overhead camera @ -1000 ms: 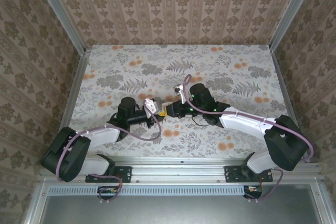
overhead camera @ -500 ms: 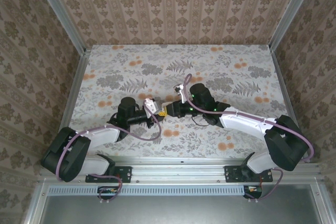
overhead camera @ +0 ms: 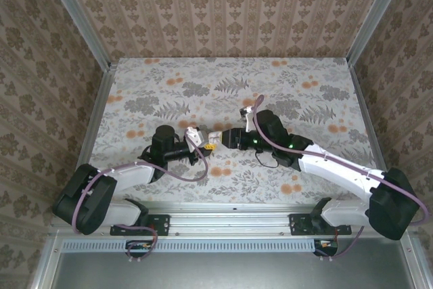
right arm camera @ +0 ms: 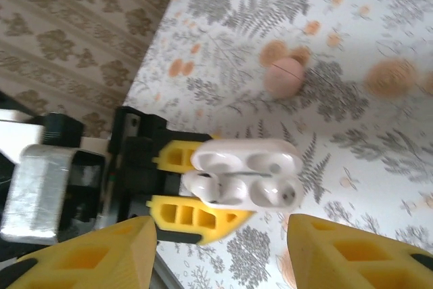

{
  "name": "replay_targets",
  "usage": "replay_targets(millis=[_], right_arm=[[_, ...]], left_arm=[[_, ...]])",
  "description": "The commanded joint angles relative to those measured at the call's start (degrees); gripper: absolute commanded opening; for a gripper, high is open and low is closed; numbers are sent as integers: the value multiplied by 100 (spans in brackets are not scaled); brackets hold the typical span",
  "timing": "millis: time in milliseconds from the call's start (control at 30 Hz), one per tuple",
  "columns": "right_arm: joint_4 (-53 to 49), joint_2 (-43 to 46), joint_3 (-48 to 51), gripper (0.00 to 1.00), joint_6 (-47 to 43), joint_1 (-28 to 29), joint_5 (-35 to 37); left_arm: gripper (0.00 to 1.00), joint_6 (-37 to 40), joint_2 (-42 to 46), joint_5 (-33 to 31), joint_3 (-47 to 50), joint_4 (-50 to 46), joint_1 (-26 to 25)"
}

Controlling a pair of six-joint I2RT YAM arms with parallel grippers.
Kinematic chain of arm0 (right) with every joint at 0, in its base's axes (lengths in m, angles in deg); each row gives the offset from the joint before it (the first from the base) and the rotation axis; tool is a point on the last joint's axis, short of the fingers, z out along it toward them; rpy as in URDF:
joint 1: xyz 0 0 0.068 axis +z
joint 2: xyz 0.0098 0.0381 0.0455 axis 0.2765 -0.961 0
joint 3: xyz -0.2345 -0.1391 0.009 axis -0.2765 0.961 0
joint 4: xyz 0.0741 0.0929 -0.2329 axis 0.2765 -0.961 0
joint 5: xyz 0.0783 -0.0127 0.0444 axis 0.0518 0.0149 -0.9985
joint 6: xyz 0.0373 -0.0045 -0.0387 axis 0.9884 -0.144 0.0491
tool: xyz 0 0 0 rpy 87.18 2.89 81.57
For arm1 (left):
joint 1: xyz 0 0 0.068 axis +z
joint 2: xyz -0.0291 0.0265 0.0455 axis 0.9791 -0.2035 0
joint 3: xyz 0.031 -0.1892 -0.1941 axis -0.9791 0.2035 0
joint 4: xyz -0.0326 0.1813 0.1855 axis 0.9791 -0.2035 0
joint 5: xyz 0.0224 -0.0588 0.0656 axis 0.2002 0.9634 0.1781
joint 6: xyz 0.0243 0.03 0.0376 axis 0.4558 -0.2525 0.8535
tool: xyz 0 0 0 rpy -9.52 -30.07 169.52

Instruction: Insert wireless bluetooth earbuds into charging case

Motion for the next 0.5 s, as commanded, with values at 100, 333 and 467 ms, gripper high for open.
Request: replay_targets(millis=[100,333,467], right_arm=[[-371,-352,-428,65,178,85,289],[-295,-805,-683,69,106,160,123],[-290,-1065,-757,71,63,160,85]], left_arm=[[2,-117,113,88,-142,171,-14],[2,-122,147,76,-151,138,-13],[2,-109,179,70,-162,106,-5]])
